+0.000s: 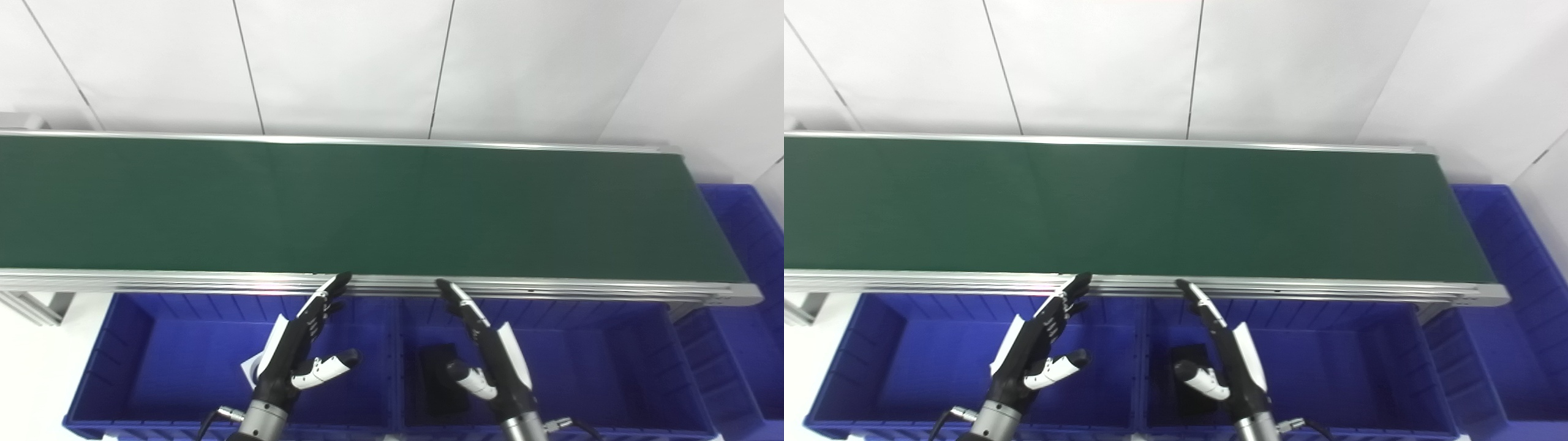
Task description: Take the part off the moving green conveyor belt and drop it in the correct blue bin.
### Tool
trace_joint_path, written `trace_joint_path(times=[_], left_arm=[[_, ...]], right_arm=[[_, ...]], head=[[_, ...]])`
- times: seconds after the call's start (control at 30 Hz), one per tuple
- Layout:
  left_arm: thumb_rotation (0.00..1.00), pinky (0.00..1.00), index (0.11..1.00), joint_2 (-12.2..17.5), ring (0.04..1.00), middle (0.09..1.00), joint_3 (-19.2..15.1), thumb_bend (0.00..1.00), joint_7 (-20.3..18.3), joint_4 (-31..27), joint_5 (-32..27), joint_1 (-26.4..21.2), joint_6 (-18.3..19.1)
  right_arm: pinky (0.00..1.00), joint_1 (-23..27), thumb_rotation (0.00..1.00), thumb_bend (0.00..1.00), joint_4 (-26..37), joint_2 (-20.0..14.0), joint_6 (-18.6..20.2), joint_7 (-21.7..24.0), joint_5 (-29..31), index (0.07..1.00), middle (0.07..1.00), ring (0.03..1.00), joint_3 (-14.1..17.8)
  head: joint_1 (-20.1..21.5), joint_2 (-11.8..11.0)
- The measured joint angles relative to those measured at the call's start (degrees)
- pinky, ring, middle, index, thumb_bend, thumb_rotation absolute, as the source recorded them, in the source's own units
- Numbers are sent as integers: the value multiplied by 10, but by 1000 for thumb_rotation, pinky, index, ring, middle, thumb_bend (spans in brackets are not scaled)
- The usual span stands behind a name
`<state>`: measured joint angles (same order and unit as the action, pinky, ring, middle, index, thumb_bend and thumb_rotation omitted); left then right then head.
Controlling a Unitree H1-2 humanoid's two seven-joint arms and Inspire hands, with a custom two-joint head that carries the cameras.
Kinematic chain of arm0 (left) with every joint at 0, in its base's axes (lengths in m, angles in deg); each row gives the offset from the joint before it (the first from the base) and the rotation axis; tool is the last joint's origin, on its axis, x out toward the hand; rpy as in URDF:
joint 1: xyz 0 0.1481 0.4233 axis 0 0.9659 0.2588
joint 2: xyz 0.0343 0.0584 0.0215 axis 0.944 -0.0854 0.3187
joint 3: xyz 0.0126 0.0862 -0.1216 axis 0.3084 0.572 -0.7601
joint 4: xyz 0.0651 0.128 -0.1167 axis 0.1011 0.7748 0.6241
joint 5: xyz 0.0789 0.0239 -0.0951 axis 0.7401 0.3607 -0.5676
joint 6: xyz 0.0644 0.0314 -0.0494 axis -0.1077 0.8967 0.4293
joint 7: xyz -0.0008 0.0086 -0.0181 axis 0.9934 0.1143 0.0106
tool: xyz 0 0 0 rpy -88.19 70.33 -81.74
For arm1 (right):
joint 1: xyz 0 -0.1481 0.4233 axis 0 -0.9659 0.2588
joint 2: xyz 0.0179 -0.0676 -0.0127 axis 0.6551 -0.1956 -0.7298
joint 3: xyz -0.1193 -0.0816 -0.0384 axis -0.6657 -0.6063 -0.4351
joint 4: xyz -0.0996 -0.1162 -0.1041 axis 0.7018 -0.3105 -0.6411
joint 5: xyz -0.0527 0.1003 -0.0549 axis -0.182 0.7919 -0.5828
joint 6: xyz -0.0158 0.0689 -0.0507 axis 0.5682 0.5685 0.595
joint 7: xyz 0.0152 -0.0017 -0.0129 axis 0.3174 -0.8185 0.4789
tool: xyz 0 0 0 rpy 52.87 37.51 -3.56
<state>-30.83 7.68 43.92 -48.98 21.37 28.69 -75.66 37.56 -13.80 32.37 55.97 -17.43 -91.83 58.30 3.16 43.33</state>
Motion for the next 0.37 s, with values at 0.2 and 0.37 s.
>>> trace_joint_path(times=[0.2, 0.37], left_arm=[[679, 940, 865, -13, 949, 936, -7, 975, -2, -1, 10, 0, 0], [671, 922, 857, -18, 935, 924, -9, 940, 7, 4, 10, 0, 0]], right_arm=[[828, -6, 965, 915, -5, 1, 0, -5, 12, 919, 939, 897, 0], [831, -5, 963, 918, -9, 4, 0, -8, 11, 913, 931, 905, -2]], head=[[-4, -3], [2, -7]])
